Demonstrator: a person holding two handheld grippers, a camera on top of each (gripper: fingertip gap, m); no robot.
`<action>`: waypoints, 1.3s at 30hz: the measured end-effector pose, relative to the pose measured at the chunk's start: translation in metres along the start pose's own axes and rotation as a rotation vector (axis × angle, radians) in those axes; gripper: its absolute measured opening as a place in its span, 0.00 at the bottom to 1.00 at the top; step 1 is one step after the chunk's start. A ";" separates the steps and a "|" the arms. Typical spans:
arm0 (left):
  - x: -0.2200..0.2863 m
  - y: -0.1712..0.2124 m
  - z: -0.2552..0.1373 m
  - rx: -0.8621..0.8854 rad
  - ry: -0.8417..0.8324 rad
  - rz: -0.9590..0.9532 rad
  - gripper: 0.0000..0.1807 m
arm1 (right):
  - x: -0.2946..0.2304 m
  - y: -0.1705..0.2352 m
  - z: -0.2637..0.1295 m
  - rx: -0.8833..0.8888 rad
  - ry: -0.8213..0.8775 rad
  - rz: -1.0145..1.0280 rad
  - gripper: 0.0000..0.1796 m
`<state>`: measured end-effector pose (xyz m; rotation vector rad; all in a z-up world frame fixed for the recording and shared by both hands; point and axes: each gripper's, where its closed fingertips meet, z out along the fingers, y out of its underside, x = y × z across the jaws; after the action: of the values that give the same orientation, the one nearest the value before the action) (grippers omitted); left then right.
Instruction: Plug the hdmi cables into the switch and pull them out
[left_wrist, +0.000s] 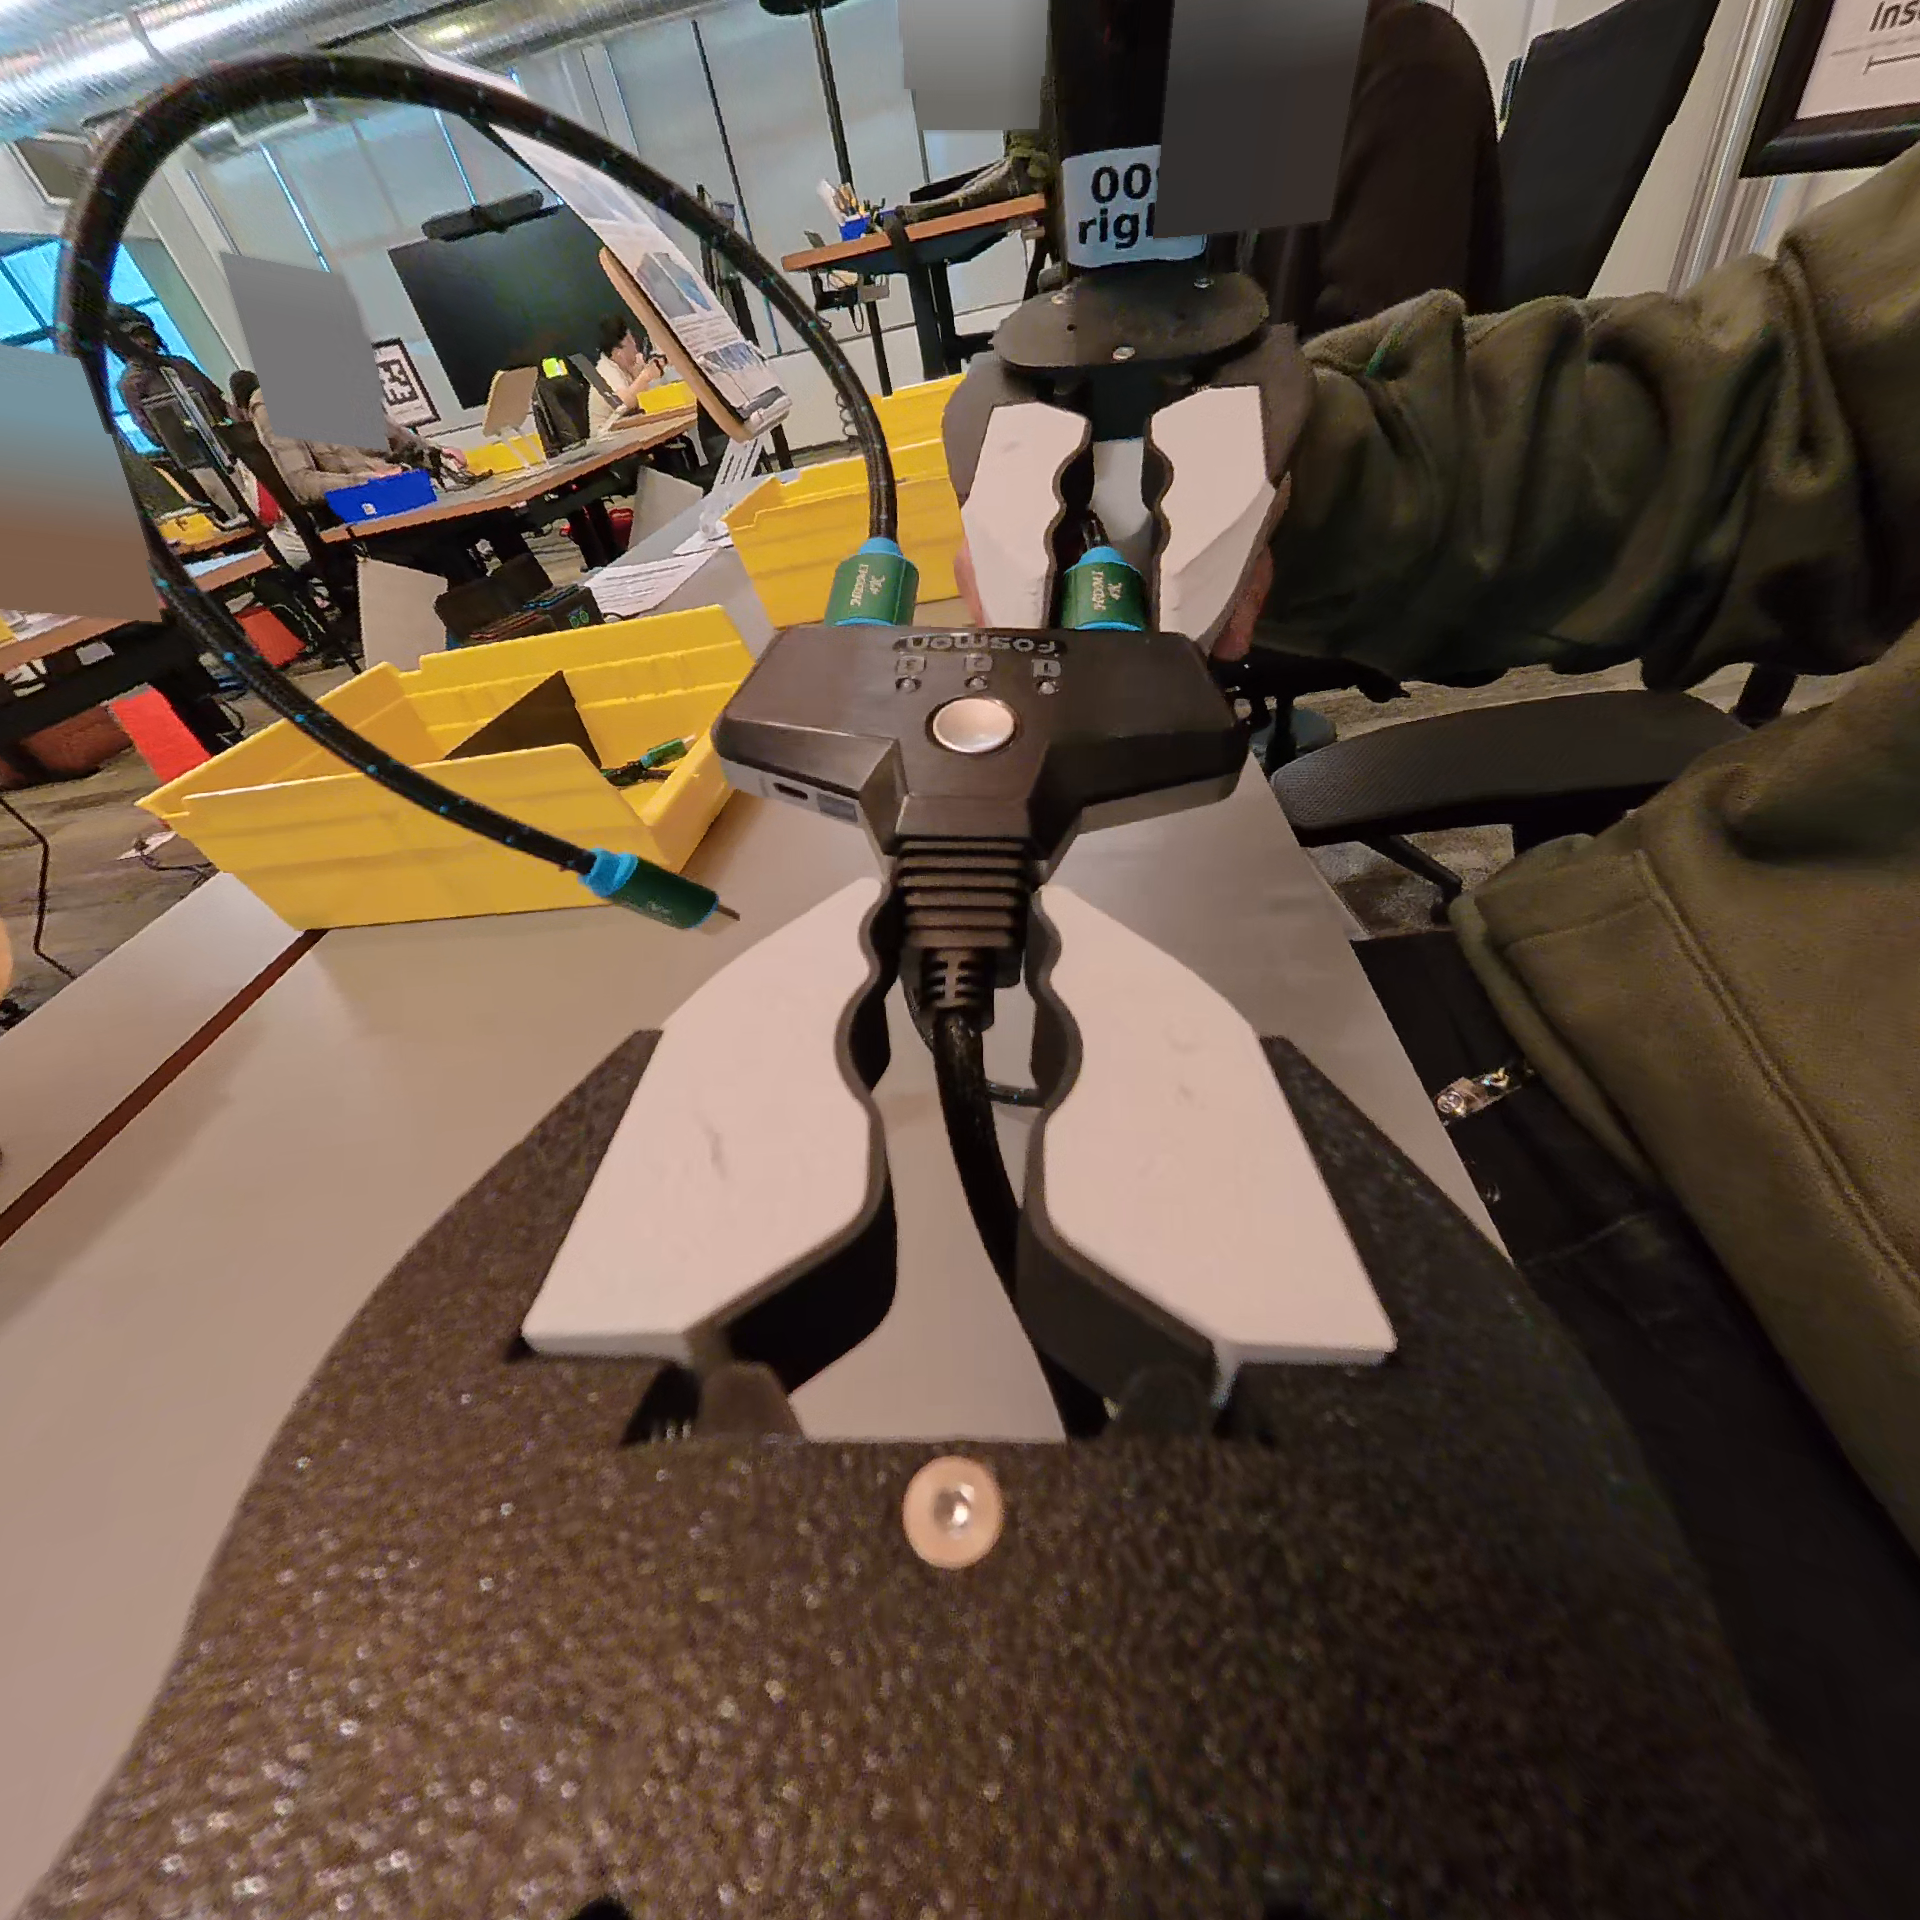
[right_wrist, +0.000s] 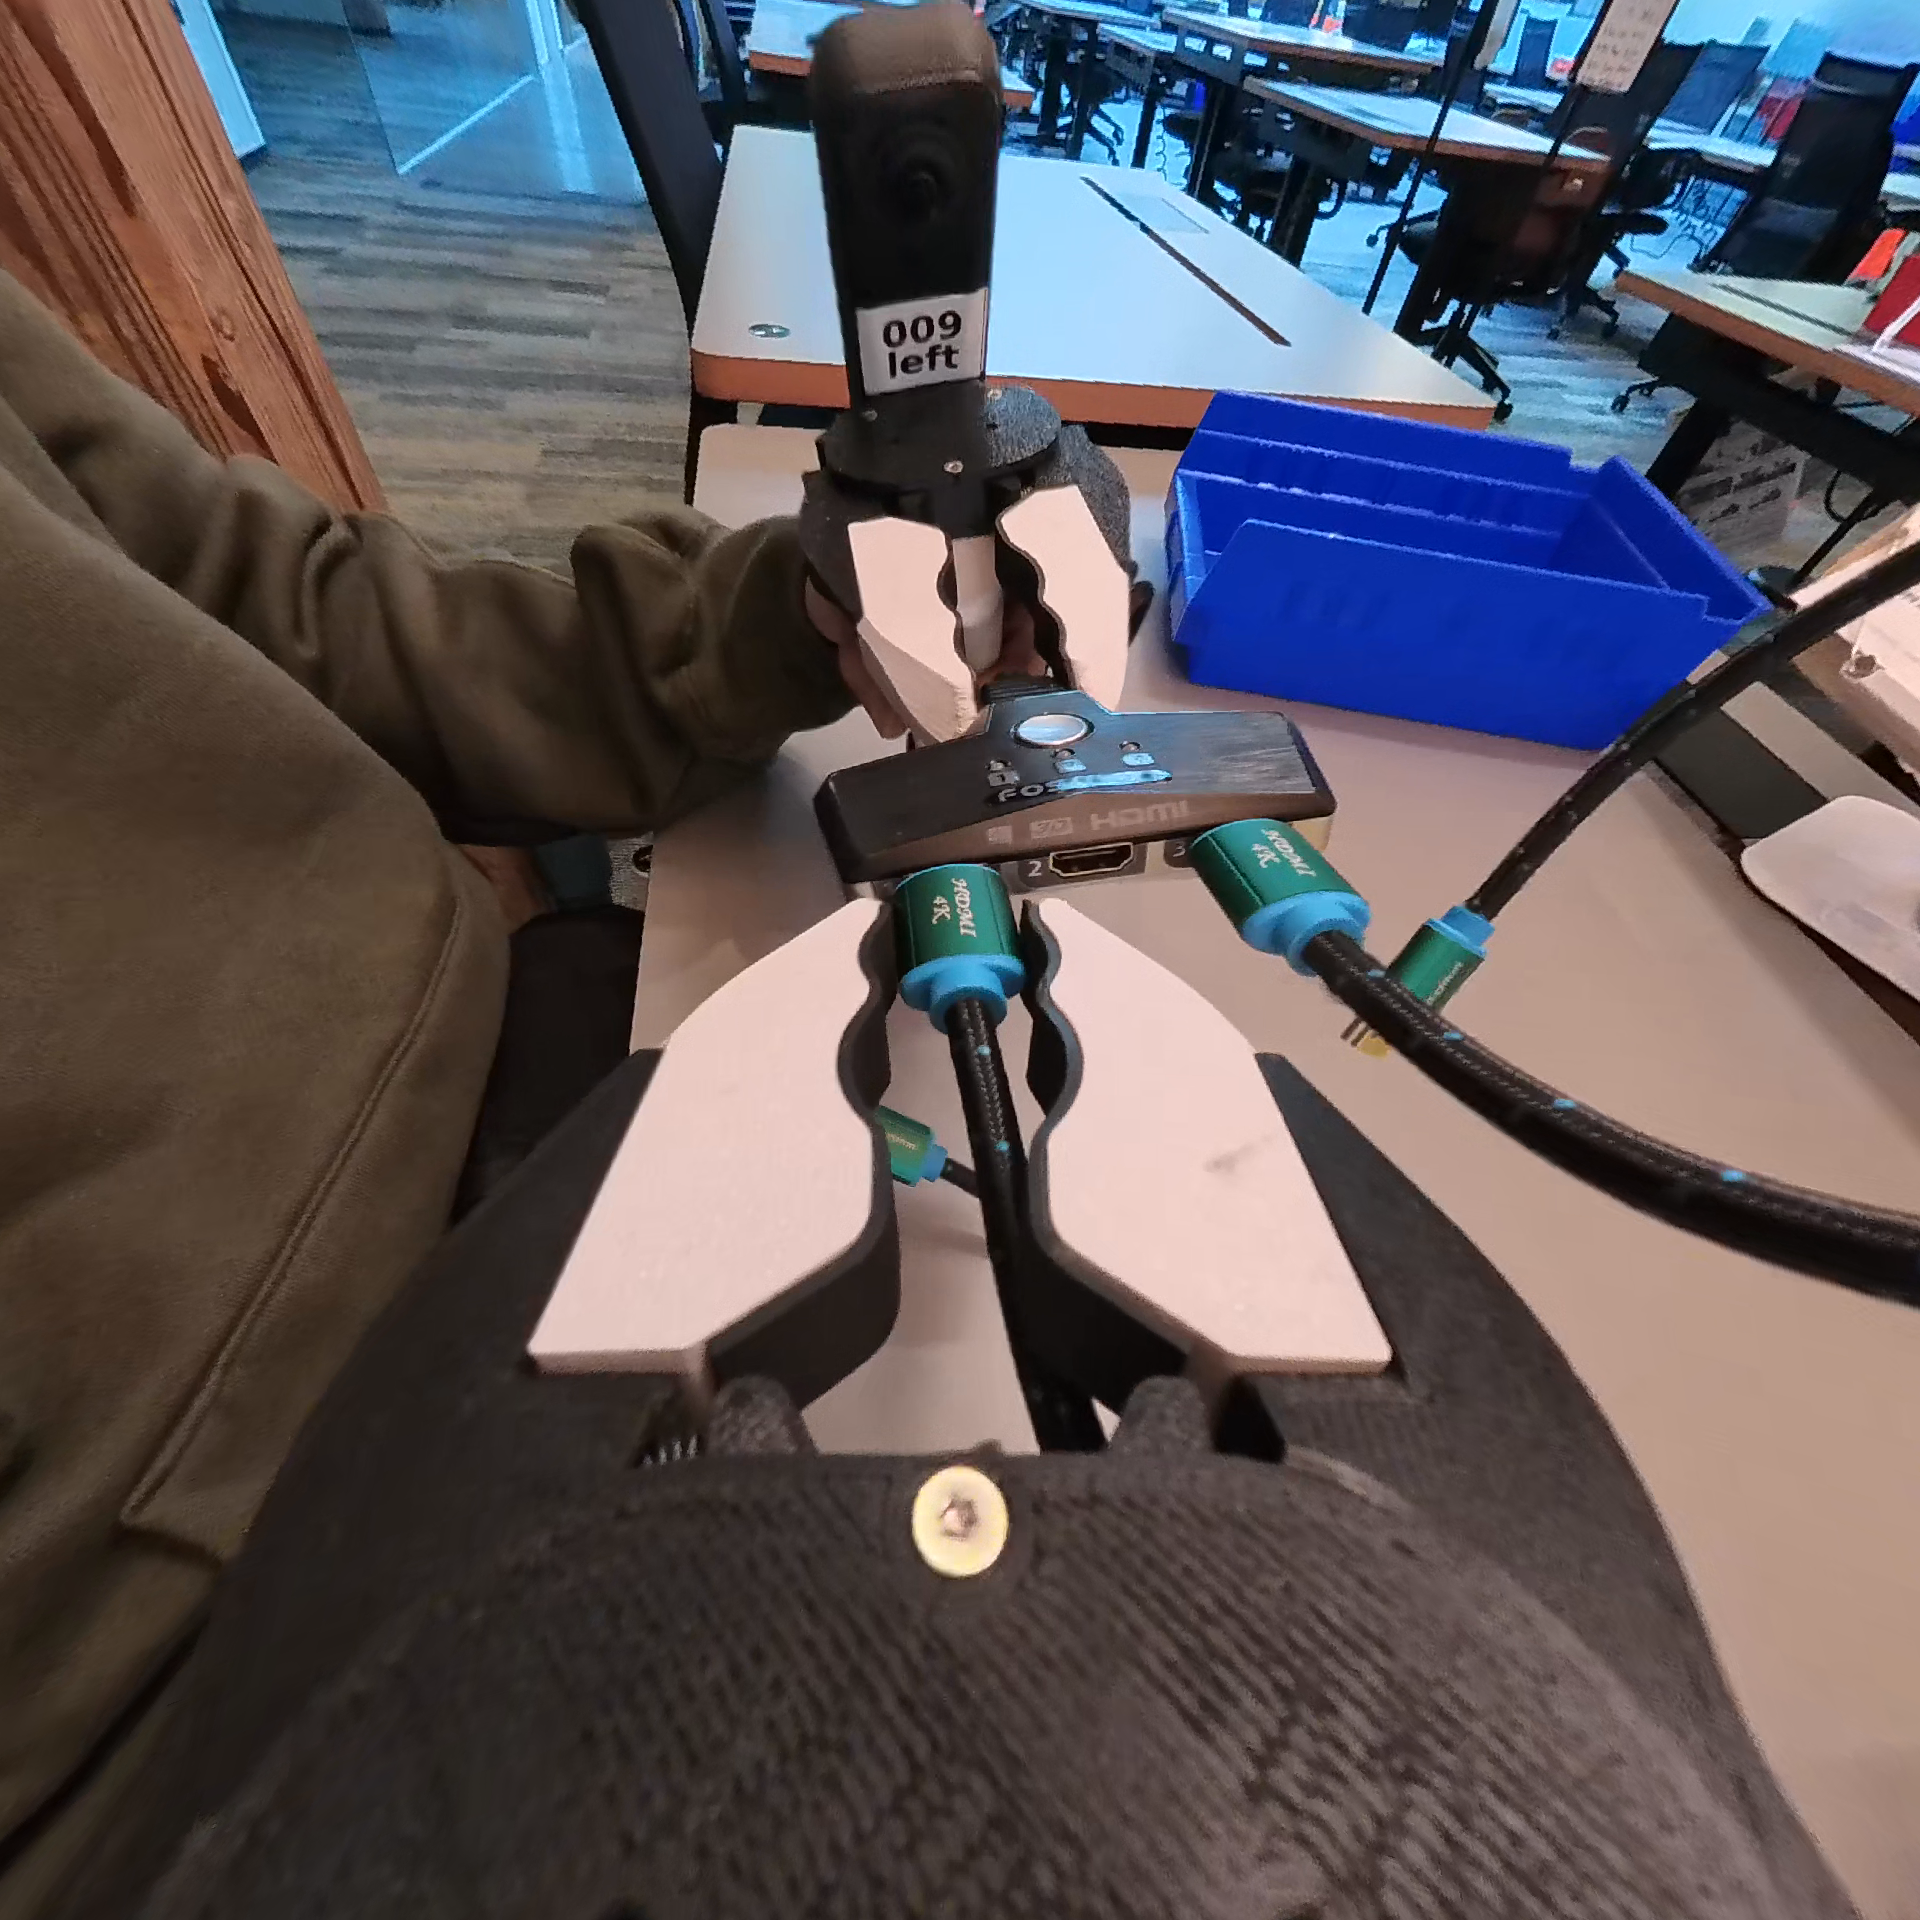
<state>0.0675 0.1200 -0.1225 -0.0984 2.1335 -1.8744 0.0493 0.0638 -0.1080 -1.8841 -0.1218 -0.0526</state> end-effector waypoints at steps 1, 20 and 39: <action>-0.001 0.000 0.000 0.006 -0.004 0.000 0.12 | 0.000 -0.001 0.000 0.002 0.008 -0.004 0.13; 0.005 -0.010 0.004 0.006 0.000 0.016 0.12 | 0.001 0.010 -0.013 -0.152 -0.020 0.012 0.13; 0.011 -0.010 0.000 -0.043 0.040 0.040 0.12 | -0.010 0.013 -0.012 -0.103 -0.056 0.062 0.12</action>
<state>0.0555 0.1156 -0.1145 -0.0276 2.1855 -1.8237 0.0415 0.0478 -0.1173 -1.9916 -0.1004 0.0365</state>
